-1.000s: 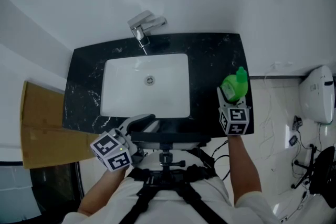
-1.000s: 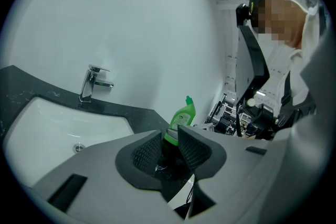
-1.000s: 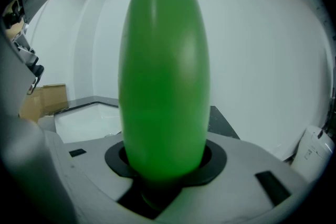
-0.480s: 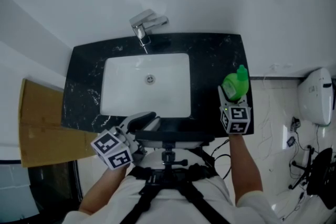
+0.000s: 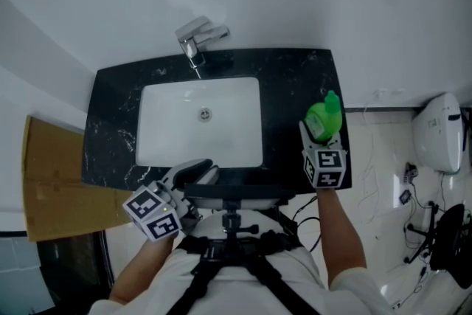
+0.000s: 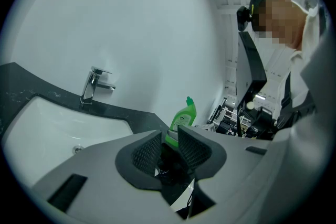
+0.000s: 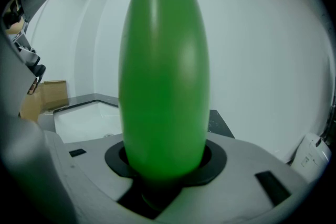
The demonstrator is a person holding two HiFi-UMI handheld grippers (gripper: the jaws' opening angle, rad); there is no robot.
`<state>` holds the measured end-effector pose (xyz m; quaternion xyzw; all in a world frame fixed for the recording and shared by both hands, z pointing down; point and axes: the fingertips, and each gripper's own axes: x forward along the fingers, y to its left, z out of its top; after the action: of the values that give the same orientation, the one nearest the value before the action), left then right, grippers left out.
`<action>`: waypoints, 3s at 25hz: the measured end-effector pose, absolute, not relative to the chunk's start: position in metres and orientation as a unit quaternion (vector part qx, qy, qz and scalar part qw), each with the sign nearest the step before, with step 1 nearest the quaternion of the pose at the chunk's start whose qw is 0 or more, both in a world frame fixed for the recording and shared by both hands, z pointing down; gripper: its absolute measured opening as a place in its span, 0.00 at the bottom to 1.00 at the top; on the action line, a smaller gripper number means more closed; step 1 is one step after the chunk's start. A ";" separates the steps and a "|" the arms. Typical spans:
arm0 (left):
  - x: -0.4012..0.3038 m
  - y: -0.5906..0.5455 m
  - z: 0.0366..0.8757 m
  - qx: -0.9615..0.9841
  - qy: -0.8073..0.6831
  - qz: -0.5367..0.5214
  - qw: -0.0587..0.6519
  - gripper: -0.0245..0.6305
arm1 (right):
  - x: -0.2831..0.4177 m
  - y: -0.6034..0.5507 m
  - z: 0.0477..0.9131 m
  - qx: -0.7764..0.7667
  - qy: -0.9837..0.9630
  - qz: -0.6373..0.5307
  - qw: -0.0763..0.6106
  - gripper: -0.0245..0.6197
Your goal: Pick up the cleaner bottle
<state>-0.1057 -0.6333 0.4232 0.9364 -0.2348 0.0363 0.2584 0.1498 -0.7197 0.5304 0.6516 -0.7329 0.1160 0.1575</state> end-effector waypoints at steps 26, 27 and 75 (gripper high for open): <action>-0.106 -0.634 0.420 0.939 -0.229 0.021 0.257 0.19 | 0.151 -0.716 0.502 0.656 -0.731 0.102 0.157 0.31; -0.106 -0.633 0.421 0.939 -0.229 0.020 0.257 0.19 | 0.151 -0.715 0.501 0.657 -0.731 0.101 0.157 0.31; -0.105 -0.637 0.417 0.941 -0.222 0.009 0.254 0.19 | 0.144 -0.666 0.464 0.650 -0.733 0.094 0.176 0.31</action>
<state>-0.1048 -0.6366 0.4168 0.9413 -0.2221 0.0091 0.2541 0.1440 -0.6664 0.4638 0.6499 -0.7335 0.0937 0.1758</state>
